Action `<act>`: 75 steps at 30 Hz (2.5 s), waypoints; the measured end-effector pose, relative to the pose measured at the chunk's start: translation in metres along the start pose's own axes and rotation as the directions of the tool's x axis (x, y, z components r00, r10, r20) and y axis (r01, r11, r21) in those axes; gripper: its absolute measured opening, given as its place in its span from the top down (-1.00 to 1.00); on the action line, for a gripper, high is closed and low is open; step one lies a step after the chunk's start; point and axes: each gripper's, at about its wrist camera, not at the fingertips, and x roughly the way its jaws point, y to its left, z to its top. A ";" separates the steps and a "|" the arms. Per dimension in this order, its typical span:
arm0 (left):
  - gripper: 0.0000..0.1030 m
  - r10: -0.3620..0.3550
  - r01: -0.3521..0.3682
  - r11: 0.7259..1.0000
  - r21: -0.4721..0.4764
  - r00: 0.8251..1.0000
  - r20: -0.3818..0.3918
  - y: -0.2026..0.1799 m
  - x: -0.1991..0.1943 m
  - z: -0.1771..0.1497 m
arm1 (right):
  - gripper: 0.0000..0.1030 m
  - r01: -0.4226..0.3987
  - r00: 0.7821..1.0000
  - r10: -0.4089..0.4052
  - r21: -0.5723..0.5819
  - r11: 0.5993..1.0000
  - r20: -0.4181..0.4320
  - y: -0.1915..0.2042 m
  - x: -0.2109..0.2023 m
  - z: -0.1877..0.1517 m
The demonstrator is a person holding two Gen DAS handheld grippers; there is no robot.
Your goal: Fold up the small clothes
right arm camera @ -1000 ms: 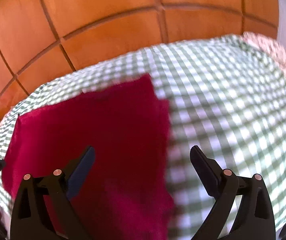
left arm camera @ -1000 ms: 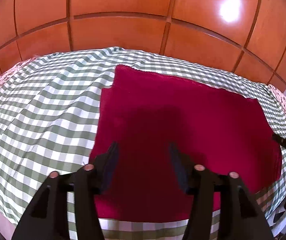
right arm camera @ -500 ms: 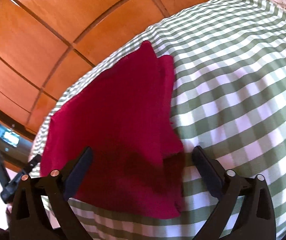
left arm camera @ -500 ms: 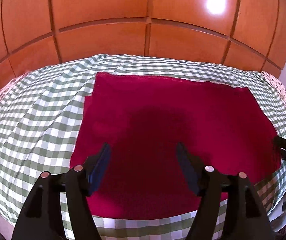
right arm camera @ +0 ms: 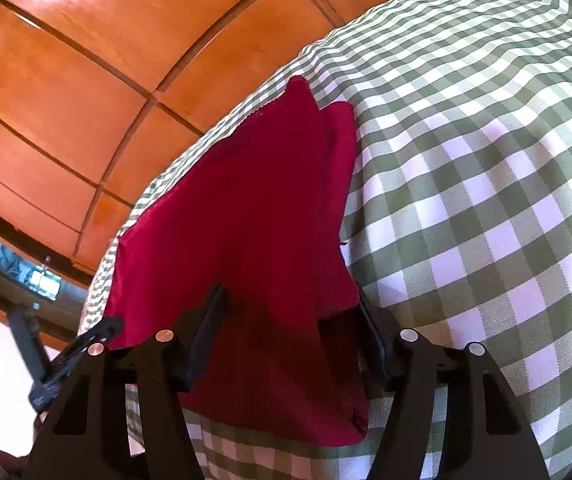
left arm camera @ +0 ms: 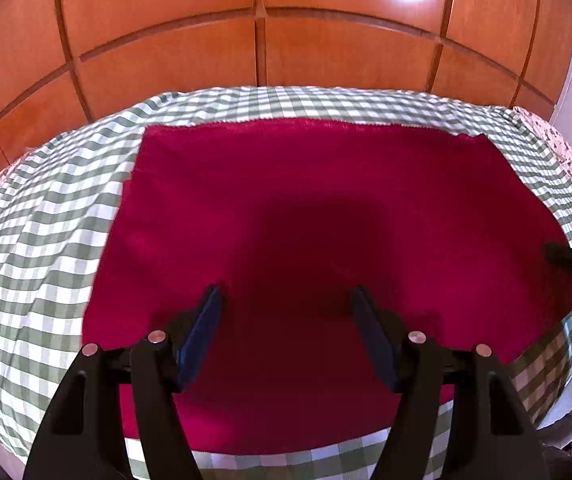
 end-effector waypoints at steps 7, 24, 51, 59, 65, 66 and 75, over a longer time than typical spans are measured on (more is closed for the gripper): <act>-0.34 -0.022 0.022 1.000 -0.019 1.000 -0.005 0.004 0.005 -0.001 | 0.41 -0.002 1.000 0.003 0.033 0.999 -0.027 0.007 0.006 0.003; -0.19 -0.197 0.213 0.917 -0.337 0.977 0.081 0.125 -0.038 -0.012 | 0.52 -0.127 0.992 0.121 -0.301 0.945 -0.037 0.197 0.020 0.022; -0.49 -0.496 0.496 0.664 -0.560 0.852 0.167 0.190 -0.033 -0.012 | -0.27 -0.270 0.954 0.168 -0.475 0.837 -0.246 0.273 0.081 -0.052; -0.48 -0.580 0.503 0.636 -0.585 0.812 0.067 0.166 0.010 0.011 | -0.27 -0.091 0.990 0.048 -0.345 0.934 -0.131 0.181 0.038 -0.042; 0.48 -0.526 0.461 0.747 -0.480 0.850 -0.003 0.134 0.013 0.037 | -0.27 -0.044 0.994 0.008 -0.323 0.945 -0.112 0.160 0.035 -0.046; 0.52 -0.503 0.451 0.773 -0.447 0.864 0.002 0.129 0.007 0.041 | -0.27 -0.050 0.993 0.012 -0.329 0.943 -0.116 0.160 0.038 -0.046; 0.57 -0.316 0.326 0.896 -0.301 0.945 0.081 0.143 -0.057 0.021 | -0.22 -0.118 0.983 0.034 -0.471 0.874 -0.182 0.213 0.072 -0.070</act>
